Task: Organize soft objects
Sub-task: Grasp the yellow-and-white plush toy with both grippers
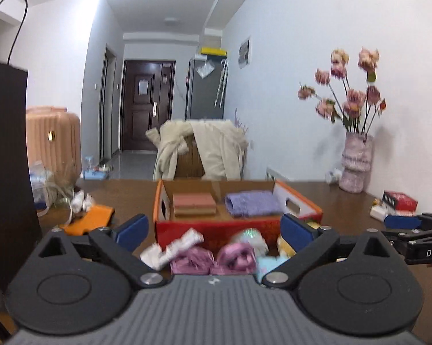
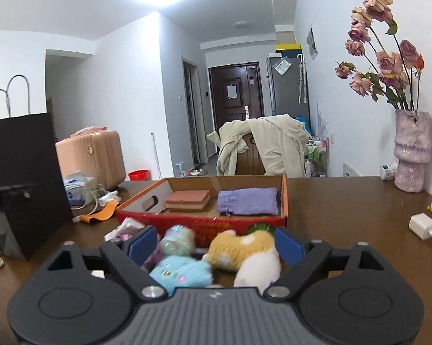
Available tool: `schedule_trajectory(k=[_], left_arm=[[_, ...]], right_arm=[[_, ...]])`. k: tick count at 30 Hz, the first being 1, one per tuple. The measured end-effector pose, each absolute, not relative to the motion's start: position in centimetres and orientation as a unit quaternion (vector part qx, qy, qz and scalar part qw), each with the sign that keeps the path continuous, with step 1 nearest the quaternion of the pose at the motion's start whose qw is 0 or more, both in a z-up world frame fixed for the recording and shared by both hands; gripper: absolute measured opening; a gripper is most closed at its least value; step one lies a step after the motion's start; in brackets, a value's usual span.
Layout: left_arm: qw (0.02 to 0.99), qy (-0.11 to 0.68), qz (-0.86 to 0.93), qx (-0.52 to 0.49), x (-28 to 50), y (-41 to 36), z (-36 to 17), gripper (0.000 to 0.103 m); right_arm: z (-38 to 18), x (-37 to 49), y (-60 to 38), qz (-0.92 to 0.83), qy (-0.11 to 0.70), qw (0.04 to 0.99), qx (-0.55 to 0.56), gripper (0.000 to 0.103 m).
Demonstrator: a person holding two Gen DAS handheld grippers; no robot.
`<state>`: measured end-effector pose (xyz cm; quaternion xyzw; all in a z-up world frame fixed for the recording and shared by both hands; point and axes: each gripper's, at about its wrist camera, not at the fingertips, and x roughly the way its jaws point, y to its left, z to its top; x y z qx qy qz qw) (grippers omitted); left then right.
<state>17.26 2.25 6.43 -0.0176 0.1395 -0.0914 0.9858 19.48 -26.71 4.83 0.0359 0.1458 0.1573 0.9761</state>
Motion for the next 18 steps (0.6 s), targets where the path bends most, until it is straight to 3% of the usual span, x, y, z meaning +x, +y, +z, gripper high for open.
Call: schedule_trajectory(k=[3, 6, 18], left_arm=[[0.985, 0.151, -0.081, -0.016, 16.6, 1.9, 5.3, 0.1], [0.982, 0.174, -0.072, -0.016, 16.5, 1.8, 4.1, 0.1], [0.973, 0.218, -0.071, -0.009, 18.4, 1.4, 1.3, 0.1]], right_arm=[[4.1, 18.1, -26.2, 0.15, 0.151, 0.977, 0.018, 0.089], [3.3, 17.0, -26.3, 0.139, 0.152, 0.978, 0.017, 0.096], [1.3, 16.9, -26.6, 0.131, 0.184, 0.974, 0.026, 0.093]])
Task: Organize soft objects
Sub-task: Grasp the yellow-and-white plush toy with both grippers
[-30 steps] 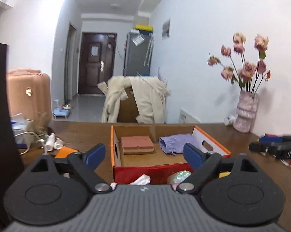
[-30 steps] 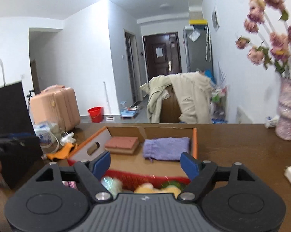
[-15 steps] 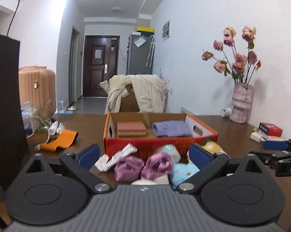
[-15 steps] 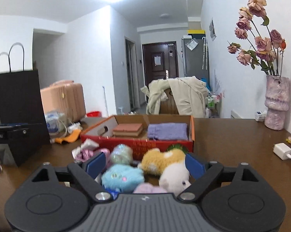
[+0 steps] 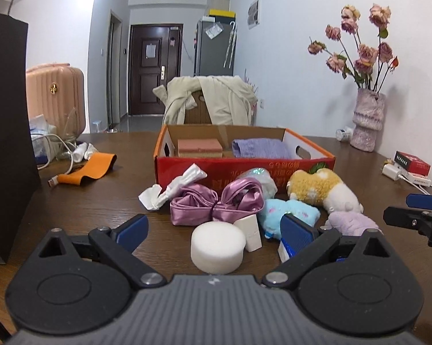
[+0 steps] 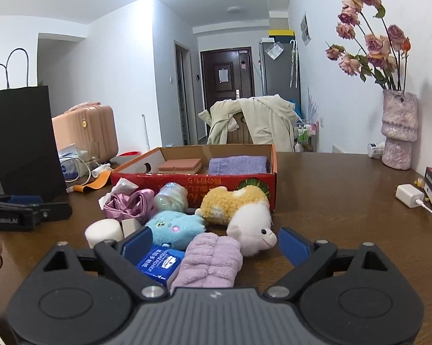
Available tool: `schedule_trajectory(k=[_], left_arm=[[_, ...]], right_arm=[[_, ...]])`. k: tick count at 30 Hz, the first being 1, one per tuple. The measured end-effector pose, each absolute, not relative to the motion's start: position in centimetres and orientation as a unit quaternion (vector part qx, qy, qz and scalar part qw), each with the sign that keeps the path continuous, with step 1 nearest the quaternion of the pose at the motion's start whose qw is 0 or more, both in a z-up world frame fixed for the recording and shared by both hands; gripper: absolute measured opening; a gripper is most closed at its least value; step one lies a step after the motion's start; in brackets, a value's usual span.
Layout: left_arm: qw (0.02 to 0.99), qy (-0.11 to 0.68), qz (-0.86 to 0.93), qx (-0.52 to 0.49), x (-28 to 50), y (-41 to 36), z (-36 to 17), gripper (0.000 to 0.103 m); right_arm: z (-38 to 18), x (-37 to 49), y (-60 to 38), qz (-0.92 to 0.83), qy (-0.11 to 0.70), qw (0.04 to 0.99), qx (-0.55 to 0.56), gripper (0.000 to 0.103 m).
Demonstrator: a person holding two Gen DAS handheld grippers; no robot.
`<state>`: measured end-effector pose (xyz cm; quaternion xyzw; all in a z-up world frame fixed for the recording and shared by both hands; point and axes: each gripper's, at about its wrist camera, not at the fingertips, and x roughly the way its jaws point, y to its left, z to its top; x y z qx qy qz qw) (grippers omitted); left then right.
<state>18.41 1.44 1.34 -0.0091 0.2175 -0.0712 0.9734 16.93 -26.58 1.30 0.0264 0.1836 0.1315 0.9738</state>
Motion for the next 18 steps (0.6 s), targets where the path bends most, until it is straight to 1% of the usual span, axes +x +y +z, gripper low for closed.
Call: schedule_trajectory(k=[6, 11, 12, 13, 14, 15, 16, 17, 18], left_arm=[[0.968, 0.241, -0.067, -0.007, 20.9, 1.2, 0.4, 0.1], [0.967, 0.242, -0.076, 0.002, 22.7, 0.4, 0.5, 0.1], [0.967, 0.24, -0.082, 0.0, 23.1, -0.1, 0.6, 0.1], [0.967, 0.239, -0.087, 0.0, 23.6, -0.7, 0.7, 0.098], [0.967, 0.237, -0.091, -0.001, 23.9, -1.3, 0.8, 0.093], [0.967, 0.233, -0.1, -0.002, 24.4, -2.0, 0.9, 0.09], [0.967, 0.233, -0.108, -0.002, 24.8, -2.8, 1.1, 0.082], [0.965, 0.232, -0.118, -0.003, 25.5, -3.7, 1.4, 0.076], [0.964, 0.233, -0.131, -0.005, 26.0, -4.6, 1.6, 0.074]], right_arm=[[0.8, 19.5, -25.9, 0.148, 0.202, 0.968, 0.031, 0.085], [0.2, 22.8, -26.4, 0.128, 0.215, 0.968, 0.032, 0.083], [0.0, 23.4, -26.7, 0.12, 0.218, 0.968, 0.035, 0.081], [-0.1, 24.2, -27.1, 0.111, 0.22, 0.968, 0.04, 0.079], [-0.4, 25.0, -27.7, 0.105, 0.225, 0.968, 0.049, 0.078], [-0.7, 25.9, -28.1, 0.103, 0.232, 0.966, 0.057, 0.074], [-1.0, 26.7, -28.4, 0.103, 0.242, 0.963, 0.062, 0.07], [-1.3, 27.4, -28.6, 0.105, 0.251, 0.96, 0.067, 0.069], [-1.5, 28.0, -28.9, 0.11, 0.255, 0.958, 0.071, 0.068]])
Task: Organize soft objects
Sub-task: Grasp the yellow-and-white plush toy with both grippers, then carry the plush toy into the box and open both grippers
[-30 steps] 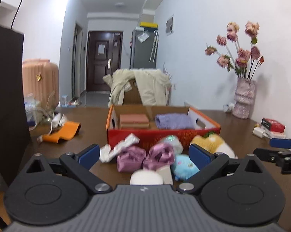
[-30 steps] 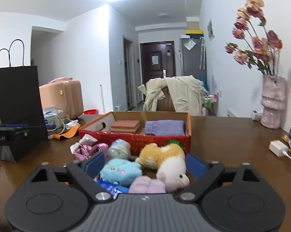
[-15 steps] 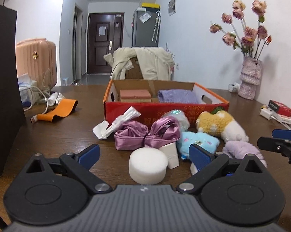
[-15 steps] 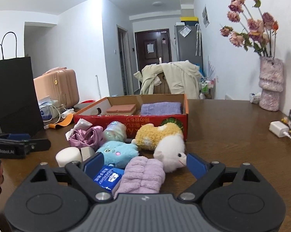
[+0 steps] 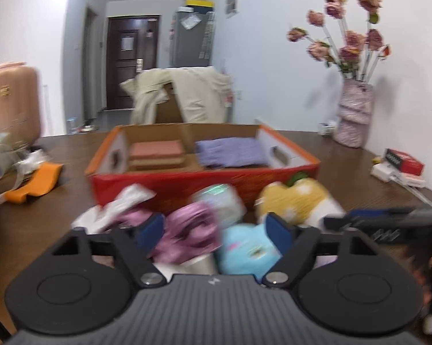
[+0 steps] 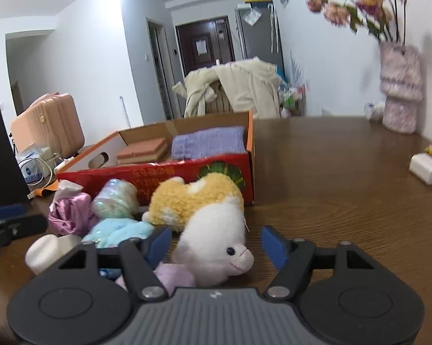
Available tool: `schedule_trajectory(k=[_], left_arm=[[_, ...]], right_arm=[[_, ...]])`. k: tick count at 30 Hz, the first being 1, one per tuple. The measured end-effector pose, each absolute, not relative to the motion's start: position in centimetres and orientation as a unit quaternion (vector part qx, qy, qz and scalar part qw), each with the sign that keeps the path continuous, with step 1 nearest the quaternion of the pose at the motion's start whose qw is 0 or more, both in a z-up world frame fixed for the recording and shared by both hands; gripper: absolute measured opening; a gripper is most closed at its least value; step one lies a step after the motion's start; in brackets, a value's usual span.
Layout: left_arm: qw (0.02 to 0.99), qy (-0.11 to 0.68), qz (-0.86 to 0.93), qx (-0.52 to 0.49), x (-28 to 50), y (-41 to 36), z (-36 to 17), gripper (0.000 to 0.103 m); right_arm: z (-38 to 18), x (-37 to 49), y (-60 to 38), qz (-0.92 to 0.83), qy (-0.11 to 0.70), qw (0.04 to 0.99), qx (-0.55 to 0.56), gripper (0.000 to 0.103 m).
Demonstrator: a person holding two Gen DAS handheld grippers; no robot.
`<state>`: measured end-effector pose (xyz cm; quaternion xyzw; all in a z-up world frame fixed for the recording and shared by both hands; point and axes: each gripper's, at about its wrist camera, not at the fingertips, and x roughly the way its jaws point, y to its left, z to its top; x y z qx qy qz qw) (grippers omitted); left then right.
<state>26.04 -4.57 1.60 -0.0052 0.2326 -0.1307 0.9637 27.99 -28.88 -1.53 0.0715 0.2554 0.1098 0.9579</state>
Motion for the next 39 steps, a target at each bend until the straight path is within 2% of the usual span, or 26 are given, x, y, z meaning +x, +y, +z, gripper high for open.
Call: schedule_trajectory(k=[4, 6, 8, 10, 20, 37, 39], left_arm=[[0.956, 0.238, -0.174, 0.001, 28.6, -8.2, 1.8, 0.067], [0.95, 0.256, -0.178, 0.009, 30.2, -9.9, 1.1, 0.06], [0.942, 0.284, -0.181, 0.004, 31.8, -11.0, 0.3, 0.05], [0.933, 0.309, -0.183, -0.011, 33.1, -11.4, -0.5, 0.047], [0.915, 0.347, -0.2, -0.056, 35.5, -12.5, -2.2, 0.036], [0.912, 0.342, -0.219, -0.053, 35.8, -15.1, -0.5, 0.032], [0.908, 0.345, -0.234, -0.054, 36.3, -15.8, -0.2, 0.026]], right_arm=[[-2.4, 29.3, -29.1, 0.13, 0.269, 0.951, 0.077, 0.062], [-2.9, 29.6, -29.5, 0.138, 0.27, 0.949, 0.091, 0.057], [-3.4, 29.7, -29.9, 0.142, 0.271, 0.946, 0.107, 0.056], [-3.5, 29.6, -30.3, 0.145, 0.272, 0.944, 0.119, 0.055], [-3.8, 29.4, -31.0, 0.148, 0.278, 0.938, 0.142, 0.054], [-2.3, 27.4, -31.6, 0.122, 0.261, 0.948, 0.134, 0.051], [-2.2, 27.3, -31.4, 0.109, 0.261, 0.951, 0.127, 0.051]])
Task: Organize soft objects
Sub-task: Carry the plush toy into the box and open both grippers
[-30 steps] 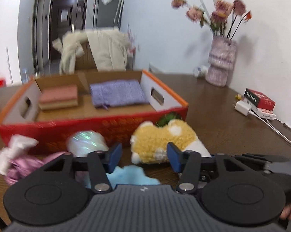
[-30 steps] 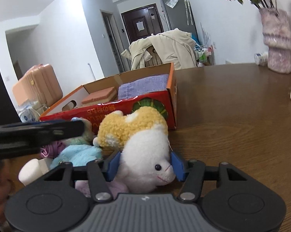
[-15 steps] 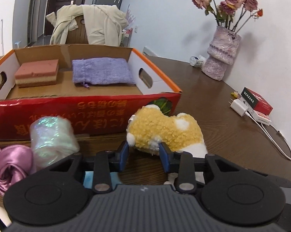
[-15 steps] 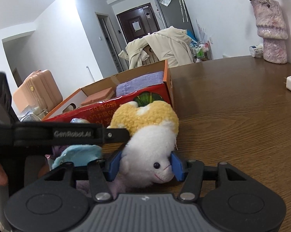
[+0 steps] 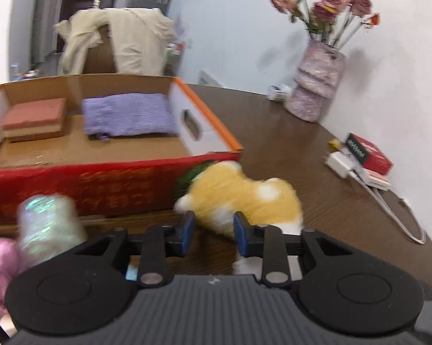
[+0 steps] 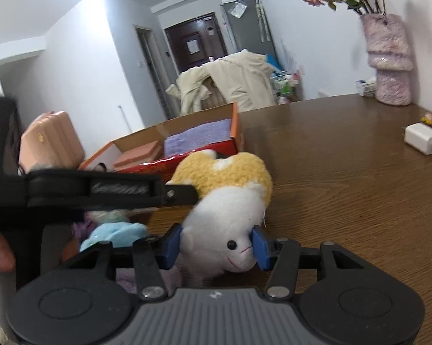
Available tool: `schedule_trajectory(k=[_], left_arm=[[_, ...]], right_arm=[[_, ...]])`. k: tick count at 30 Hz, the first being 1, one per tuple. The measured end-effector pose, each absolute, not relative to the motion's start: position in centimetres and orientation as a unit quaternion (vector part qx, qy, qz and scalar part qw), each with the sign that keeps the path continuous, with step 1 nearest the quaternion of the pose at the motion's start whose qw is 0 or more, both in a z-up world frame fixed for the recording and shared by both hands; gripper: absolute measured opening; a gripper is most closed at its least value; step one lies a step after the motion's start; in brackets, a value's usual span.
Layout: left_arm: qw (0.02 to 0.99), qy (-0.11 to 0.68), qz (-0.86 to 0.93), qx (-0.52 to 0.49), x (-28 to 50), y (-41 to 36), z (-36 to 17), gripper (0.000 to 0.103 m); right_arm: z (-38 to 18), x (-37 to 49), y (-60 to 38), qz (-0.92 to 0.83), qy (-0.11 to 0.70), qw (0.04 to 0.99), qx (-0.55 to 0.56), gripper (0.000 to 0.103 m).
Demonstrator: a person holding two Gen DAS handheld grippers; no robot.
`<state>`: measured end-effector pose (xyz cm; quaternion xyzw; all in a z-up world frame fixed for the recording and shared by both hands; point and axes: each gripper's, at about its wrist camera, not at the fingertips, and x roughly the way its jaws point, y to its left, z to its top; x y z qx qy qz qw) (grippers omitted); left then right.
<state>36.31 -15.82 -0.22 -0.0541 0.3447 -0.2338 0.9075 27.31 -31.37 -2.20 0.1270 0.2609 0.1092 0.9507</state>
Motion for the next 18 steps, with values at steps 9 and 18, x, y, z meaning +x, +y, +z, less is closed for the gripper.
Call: schedule_trajectory(k=[9, 18], left_arm=[[0.921, 0.318, -0.218, -0.061, 34.8, -14.3, 0.5, 0.062], [0.898, 0.358, -0.246, -0.072, 37.9, -15.8, -0.9, 0.071]], right_arm=[[0.1, 26.0, -31.5, 0.13, 0.24, 0.958, 0.084, 0.045], [-1.7, 27.6, -34.0, 0.095, 0.277, 0.954, 0.069, 0.069]])
